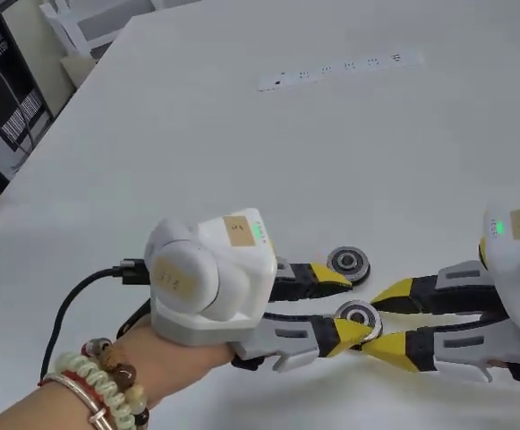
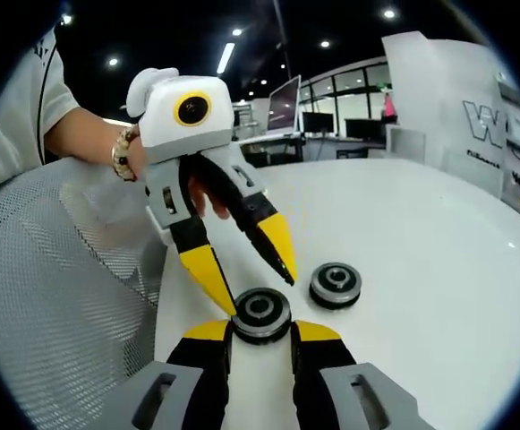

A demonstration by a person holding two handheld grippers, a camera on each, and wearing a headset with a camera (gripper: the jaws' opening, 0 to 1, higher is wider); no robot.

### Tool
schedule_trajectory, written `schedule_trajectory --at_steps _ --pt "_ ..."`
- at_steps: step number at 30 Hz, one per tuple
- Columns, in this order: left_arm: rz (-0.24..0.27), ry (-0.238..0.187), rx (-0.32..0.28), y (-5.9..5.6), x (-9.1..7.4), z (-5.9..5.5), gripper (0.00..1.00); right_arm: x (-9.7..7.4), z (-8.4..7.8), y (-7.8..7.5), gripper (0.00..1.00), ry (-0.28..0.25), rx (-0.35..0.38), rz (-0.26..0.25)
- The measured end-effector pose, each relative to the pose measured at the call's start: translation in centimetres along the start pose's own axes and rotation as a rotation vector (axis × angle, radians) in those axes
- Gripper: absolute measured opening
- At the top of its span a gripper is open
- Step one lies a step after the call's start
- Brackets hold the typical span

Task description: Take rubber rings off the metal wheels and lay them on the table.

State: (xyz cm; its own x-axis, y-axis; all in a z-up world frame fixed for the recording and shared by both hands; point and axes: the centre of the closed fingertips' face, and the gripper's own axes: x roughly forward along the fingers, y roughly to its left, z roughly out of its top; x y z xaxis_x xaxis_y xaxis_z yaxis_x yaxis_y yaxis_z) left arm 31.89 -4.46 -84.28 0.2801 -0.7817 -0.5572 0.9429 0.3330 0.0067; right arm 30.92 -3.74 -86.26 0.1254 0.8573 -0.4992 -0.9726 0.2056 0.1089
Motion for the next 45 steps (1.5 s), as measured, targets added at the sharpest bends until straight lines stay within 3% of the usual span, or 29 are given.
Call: schedule_trajectory --at_steps 5,7,11,16,33,45 --pt "-0.015 0.042 0.017 -0.5 0.2 -0.9 0.19 -0.1 -0.1 0.0 0.23 0.000 -0.020 -0.002" --pt "-0.007 0.017 0.006 -0.3 0.5 -0.6 0.16 -0.1 -0.2 0.0 0.22 0.001 -0.026 -0.003" --pt "-0.005 0.032 -0.009 -0.1 0.5 -1.1 0.15 -0.2 -0.2 0.0 0.22 0.004 -0.034 -0.004" --pt "-0.003 0.001 -0.023 -0.1 0.4 -1.0 0.15 -0.2 -0.3 0.0 0.21 0.007 -0.049 -0.010" --pt "0.003 -0.008 -0.034 -0.3 0.2 -0.8 0.15 -0.6 -0.8 -0.1 0.13 0.050 -0.084 -0.045" --pt "0.006 -0.011 -0.032 -0.4 0.1 -0.7 0.15 -0.6 -1.0 -0.1 0.09 0.083 -0.044 -0.031"
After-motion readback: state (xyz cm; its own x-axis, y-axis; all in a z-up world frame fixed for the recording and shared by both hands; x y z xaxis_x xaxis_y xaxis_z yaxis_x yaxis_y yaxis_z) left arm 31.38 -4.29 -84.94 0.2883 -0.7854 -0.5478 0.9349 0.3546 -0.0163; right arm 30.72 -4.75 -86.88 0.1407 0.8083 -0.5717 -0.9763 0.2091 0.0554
